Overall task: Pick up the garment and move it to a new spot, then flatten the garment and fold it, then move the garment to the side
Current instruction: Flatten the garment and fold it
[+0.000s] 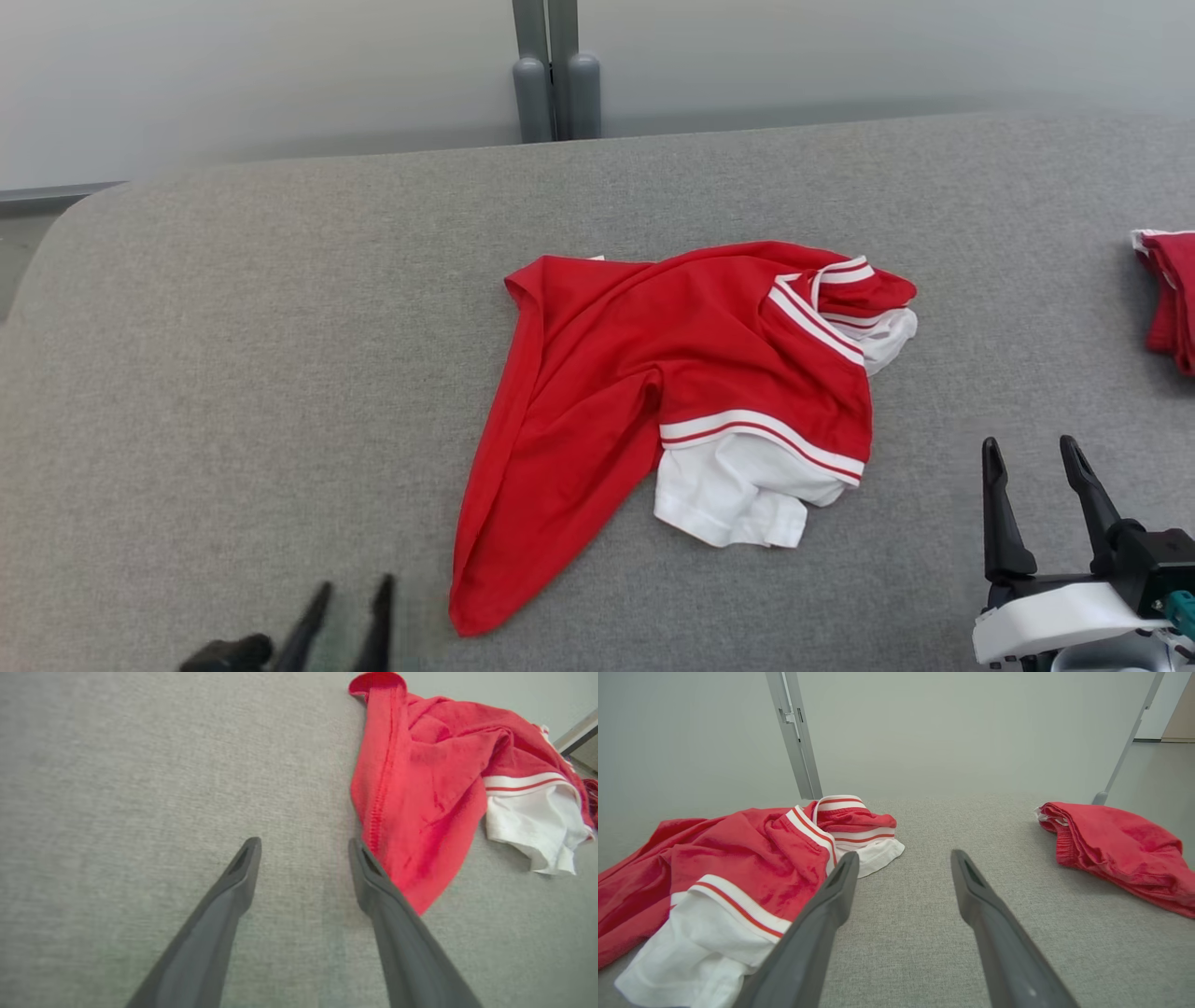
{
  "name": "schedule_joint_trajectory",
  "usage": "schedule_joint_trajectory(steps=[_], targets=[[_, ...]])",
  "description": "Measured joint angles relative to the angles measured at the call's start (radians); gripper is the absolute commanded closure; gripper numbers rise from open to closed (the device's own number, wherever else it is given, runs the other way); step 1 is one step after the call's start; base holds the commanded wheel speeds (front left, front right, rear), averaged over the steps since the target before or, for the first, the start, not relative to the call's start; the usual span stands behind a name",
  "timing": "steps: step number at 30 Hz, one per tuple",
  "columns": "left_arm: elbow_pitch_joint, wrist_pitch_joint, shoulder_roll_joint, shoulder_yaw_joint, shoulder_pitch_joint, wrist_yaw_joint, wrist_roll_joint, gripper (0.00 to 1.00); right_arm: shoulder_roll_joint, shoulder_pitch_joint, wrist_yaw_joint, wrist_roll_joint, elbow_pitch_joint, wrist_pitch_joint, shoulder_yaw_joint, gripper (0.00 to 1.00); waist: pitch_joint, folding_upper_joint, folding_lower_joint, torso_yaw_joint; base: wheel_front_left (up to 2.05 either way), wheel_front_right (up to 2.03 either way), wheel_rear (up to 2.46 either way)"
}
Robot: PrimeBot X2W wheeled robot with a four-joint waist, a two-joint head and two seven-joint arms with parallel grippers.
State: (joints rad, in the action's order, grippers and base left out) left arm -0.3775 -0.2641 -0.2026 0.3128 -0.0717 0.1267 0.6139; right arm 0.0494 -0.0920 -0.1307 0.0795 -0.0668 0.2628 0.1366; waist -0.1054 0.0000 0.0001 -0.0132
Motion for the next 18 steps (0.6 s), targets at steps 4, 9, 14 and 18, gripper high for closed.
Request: schedule_joint_trajectory(steps=[4, 9, 14, 18], targets=[[0.023, 0.0, 0.032, -0.199, -0.04, -0.126, -0.125, 0.0, 0.0, 0.0, 0.0, -0.004, 0.01, 0.0, -0.005, 0.0, 0.006, 0.0, 0.0, 0.024, 0.0, 0.0, 0.0], [0.216, 0.0, 0.095, -0.267, -0.072, -0.124, -0.234, 0.0, 0.0, 0.0, 0.0, -0.002, 0.029, 0.0, -0.004, 0.0, 0.011, 0.0, 0.0, 0.062, 0.0, 0.0, 0.0], [0.248, 0.0, 0.132, -0.09, -0.014, -0.032, -0.315, 0.0, -0.001, -0.001, 0.0, -0.003, 0.029, 0.0, -0.018, 0.0, 0.009, 0.0, 0.0, 0.099, 0.0, 0.0, 0.0], [0.114, 0.034, 0.148, 0.161, 0.114, -0.002, -0.338, 0.0, 0.0, 0.016, 0.0, -0.002, 0.022, 0.0, -0.038, 0.0, 0.005, 0.0, -0.0001, 0.141, 0.0, 0.0, 0.0]])
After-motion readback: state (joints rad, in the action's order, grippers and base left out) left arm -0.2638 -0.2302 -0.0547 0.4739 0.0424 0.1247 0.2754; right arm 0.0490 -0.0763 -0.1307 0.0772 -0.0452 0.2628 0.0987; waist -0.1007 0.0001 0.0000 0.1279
